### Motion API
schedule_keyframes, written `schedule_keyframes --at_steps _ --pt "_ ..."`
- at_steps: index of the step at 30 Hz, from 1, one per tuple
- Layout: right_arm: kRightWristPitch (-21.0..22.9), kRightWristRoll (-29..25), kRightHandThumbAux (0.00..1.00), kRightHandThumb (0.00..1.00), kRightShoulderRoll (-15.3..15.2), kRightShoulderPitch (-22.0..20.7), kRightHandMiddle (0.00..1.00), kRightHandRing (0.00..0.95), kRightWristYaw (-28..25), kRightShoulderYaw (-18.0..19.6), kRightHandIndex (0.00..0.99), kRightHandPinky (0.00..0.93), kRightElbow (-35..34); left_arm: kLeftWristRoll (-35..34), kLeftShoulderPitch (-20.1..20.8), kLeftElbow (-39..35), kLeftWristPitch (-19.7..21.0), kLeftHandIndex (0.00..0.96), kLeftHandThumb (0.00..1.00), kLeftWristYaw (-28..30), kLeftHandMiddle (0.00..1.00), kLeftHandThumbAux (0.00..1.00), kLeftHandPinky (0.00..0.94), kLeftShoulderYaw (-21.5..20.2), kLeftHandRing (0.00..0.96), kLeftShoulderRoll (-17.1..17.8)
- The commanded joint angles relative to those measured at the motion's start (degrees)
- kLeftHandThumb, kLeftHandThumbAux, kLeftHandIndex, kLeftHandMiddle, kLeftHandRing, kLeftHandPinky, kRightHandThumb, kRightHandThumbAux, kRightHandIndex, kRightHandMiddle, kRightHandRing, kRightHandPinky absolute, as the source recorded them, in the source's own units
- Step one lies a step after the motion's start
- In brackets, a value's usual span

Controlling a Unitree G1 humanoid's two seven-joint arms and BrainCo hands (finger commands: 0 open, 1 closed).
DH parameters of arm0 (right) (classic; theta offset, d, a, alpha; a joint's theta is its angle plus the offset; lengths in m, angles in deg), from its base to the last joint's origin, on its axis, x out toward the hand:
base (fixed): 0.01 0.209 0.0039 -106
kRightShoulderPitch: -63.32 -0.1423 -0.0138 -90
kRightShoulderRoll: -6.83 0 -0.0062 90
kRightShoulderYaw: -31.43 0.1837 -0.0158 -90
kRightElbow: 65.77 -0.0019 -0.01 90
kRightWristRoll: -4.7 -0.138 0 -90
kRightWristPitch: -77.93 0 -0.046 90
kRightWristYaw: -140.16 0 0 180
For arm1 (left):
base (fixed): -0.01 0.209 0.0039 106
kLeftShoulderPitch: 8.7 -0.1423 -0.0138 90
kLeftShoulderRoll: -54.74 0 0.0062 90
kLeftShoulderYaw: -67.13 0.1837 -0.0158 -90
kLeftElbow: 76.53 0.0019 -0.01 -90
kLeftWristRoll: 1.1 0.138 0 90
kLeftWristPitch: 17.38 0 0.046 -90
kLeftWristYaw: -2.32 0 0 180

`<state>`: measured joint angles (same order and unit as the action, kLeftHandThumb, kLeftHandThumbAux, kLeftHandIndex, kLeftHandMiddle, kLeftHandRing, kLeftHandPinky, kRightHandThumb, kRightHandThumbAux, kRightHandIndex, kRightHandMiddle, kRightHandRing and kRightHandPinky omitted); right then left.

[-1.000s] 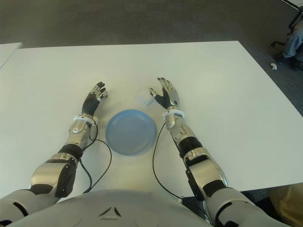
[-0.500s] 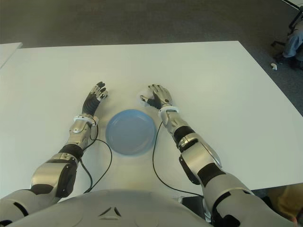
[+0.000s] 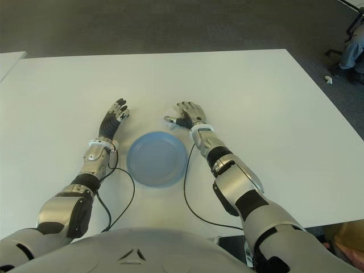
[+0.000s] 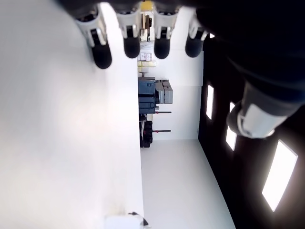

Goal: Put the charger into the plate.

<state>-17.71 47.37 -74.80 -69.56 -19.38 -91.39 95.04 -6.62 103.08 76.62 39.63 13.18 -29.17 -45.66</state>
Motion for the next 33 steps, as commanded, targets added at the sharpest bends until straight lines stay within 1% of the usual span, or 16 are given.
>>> schedule_keyframes --at_steps 1,10,22,31,33 --pt "1.06 0.39 0.111 0.321 1.04 0.22 0.0 0.0 -1.94 -1.12 0.0 0.0 1.62 1.59 -7.67 5.13 7.65 0.0 0.131 -0.6 0.0 0.533 0.071 1.16 0.001 -2.71" --pt "1.43 0.58 0.104 0.309 1.78 0.08 0.0 0.0 -2.44 -2.13 0.0 0.0 2.63 1.36 -7.65 5.41 8.7 0.0 0.134 -0.77 0.0 0.554 0.068 0.9 0.006 -2.56" --pt "1.72 1.26 0.087 0.313 1.72 0.32 0.0 0.0 -3.29 -4.07 0.0 0.0 3.5 1.19 -8.23 5.55 7.96 0.0 0.132 0.01 0.0 0.552 0.048 0.79 0.005 -2.63" --pt "2.85 2.24 0.08 0.322 1.05 0.59 0.0 0.0 -4.13 -6.43 0.0 0.0 4.18 1.18 -8.3 5.47 7.25 0.0 0.13 0.64 0.0 0.537 0.049 0.83 0.0 -2.64" --pt "2.8 2.29 0.079 0.322 0.18 0.83 0.0 0.0 -4.13 -6.68 0.0 0.0 4.24 1.19 -8.31 5.42 7.15 0.0 0.128 0.8 0.0 0.53 0.05 0.87 0.0 -2.61"
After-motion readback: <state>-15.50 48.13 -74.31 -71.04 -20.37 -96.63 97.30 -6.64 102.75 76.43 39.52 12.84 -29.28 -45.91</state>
